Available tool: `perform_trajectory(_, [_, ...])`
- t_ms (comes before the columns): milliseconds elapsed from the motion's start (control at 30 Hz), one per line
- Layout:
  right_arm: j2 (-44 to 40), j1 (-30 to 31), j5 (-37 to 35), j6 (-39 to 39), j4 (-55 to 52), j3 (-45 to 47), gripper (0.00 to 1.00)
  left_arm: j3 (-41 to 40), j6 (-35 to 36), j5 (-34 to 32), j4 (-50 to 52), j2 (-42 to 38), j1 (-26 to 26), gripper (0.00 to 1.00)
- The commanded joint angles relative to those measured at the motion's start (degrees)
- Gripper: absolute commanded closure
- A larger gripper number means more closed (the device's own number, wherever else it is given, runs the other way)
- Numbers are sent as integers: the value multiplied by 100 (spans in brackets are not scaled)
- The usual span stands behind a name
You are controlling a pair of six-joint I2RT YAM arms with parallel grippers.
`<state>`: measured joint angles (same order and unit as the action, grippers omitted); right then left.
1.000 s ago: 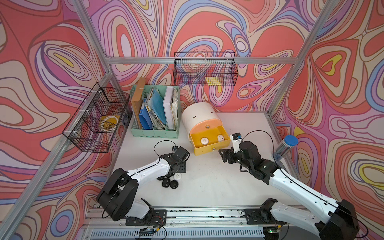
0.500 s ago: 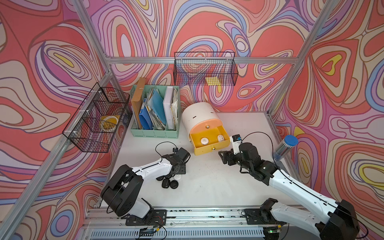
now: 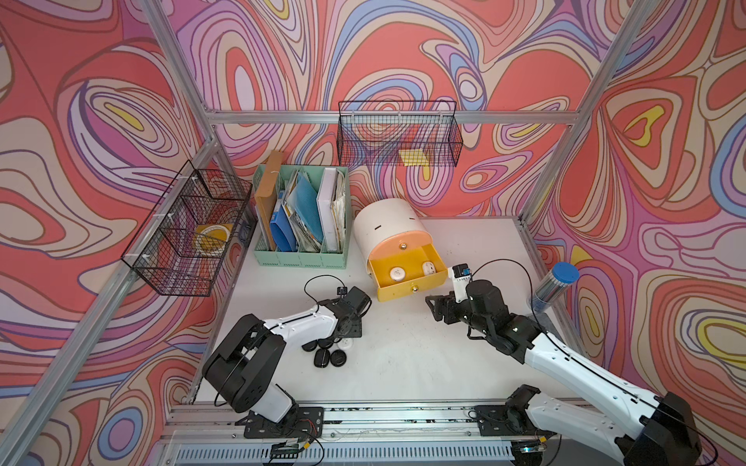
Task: Put the bluetooth earphones in the drawer according to color
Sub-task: Pick up the Bluetooth earphone from the center of the board.
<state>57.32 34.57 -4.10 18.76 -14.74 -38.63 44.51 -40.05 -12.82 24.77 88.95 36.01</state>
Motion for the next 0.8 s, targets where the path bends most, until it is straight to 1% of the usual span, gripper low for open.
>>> perform_trajectory(0, [-115,-26,17,47,33,107,18,70,94,-122,81,234,-30,30])
perform_trajectory(67, [-140,-26,15,48,22,123,18,106,111,-122,74,280,-33,32])
perform_trajectory(167, [-173,-28,6,48,13,153,18,136,123,-112,96,312,-31,39])
perform_trajectory(367, [-221,-21,6,50,19,201,18,128,127,-51,204,103,-33,59])
perform_trajectory(500, [-222,-21,15,79,54,255,18,148,169,63,311,-262,-24,62])
perform_trajectory(767, [-225,-26,65,140,114,336,18,443,247,302,549,-891,-16,63])
